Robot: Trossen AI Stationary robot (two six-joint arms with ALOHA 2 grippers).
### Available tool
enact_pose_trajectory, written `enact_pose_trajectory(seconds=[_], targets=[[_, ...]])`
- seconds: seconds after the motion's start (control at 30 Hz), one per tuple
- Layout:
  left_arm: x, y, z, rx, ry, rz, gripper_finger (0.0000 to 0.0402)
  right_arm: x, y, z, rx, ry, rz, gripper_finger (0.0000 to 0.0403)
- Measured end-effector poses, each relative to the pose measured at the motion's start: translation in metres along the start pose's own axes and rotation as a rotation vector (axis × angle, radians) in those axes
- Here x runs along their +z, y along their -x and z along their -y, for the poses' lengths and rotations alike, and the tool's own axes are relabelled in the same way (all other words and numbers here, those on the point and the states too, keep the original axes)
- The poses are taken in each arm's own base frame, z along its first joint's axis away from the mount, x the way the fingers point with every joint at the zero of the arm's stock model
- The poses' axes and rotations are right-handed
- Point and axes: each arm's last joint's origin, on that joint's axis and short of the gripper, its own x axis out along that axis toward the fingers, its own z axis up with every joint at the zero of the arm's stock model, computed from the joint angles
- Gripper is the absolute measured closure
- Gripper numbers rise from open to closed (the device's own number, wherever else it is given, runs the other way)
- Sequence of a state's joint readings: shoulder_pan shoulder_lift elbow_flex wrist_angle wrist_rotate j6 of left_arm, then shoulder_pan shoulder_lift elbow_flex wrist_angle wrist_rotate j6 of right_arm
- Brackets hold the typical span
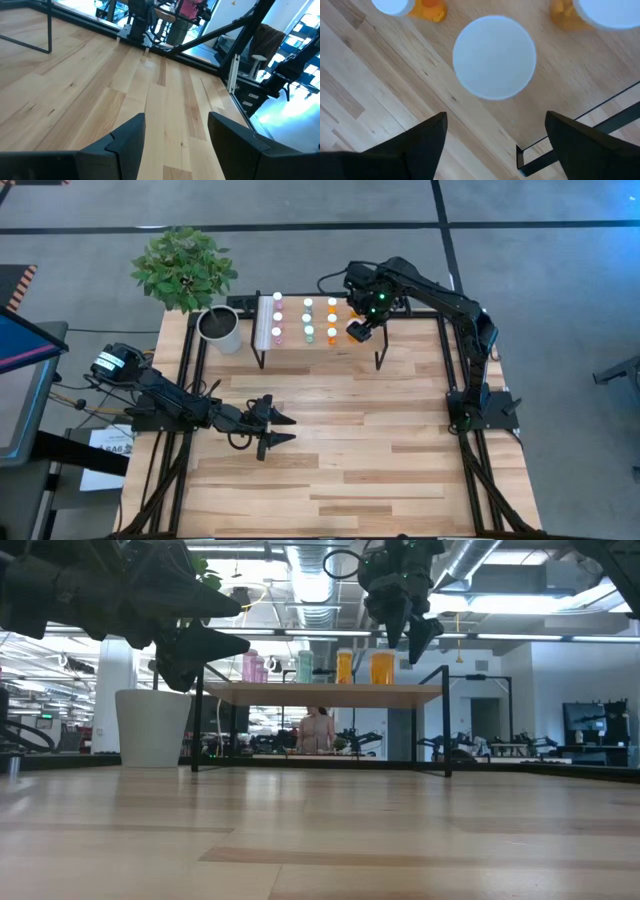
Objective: Pick and place medicine bottles onto shelf by color
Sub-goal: Return to Home Position
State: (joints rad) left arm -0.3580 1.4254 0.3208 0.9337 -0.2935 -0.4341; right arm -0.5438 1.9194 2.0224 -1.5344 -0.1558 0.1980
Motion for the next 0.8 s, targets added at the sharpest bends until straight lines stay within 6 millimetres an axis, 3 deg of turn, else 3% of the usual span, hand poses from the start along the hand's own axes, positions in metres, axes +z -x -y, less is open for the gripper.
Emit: enact_pose_trajectory(seconds=[0.37, 0.57, 0.7, 0.8], targets=[[0.000, 0.000, 0.000, 0.000, 0.000, 0.000, 0.0198, -0.009, 0.009, 0.001, -0.017, 0.065, -0.008, 0.0039], [0.000, 0.000, 0.000, 0.000, -0.002, 0.000, 0.0198, -0.040, 0.058, -0.002, -0.065, 0.116, 0.153, 0.0041], [0.000, 0.000, 0.000, -0.001, -0.002, -0.001, 0.0198, -0.078, 0.102, -0.012, -0.082, 0.166, 0.351, 0.0041], [0.000, 0.000, 0.000, -0.002, 0.008, -0.001, 0.0198, -0.111, 0.123, -0.021, -0.027, 0.202, 0.496, 0.0041]])
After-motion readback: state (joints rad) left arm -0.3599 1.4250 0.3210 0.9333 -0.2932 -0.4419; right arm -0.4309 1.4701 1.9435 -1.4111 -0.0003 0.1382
